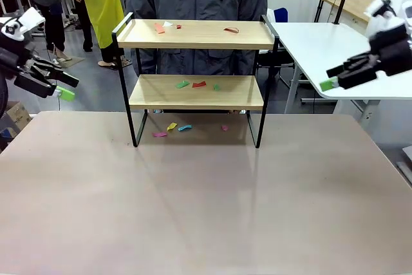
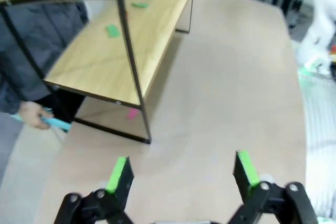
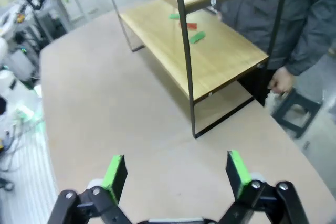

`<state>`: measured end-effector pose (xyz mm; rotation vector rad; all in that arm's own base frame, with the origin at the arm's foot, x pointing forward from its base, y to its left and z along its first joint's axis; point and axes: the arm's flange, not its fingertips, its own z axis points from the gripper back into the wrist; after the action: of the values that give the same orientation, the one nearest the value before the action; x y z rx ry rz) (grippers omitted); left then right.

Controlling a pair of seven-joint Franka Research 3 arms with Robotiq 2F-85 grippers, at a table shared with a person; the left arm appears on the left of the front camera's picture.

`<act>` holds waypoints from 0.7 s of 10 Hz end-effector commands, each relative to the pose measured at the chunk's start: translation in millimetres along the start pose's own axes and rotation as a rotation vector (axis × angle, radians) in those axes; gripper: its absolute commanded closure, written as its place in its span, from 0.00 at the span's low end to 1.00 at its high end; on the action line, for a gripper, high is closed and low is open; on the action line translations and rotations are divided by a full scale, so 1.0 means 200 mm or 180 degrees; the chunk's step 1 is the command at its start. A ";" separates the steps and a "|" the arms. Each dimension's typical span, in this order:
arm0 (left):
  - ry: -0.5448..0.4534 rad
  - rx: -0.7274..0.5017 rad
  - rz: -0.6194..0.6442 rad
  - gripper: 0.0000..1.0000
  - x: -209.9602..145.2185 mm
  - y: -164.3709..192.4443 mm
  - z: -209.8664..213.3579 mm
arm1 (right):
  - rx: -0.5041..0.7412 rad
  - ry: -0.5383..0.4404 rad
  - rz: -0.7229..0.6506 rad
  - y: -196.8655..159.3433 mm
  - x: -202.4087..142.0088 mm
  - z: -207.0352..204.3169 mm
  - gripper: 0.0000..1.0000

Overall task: Clean the shelf.
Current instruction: Pick up the Duster handed by the human.

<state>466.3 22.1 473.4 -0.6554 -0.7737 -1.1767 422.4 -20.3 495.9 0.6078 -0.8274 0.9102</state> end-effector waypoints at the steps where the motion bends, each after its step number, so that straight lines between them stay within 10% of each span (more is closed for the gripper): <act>1: -0.0108 -0.0099 0.0070 0.00 -0.04 0.20 -0.11 | 0.0220 -0.0115 -0.0097 -0.25 -0.11 -0.02 0.00; 7: -0.0090 -0.0044 0.0036 0.00 -0.06 0.08 -0.05 | 0.0155 -0.0212 -0.0091 -0.17 -0.18 0.05 0.00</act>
<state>487.9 27.4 461.3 -0.6753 -0.7917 -1.1684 439.8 -59.8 464.8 0.6930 -0.8175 0.8729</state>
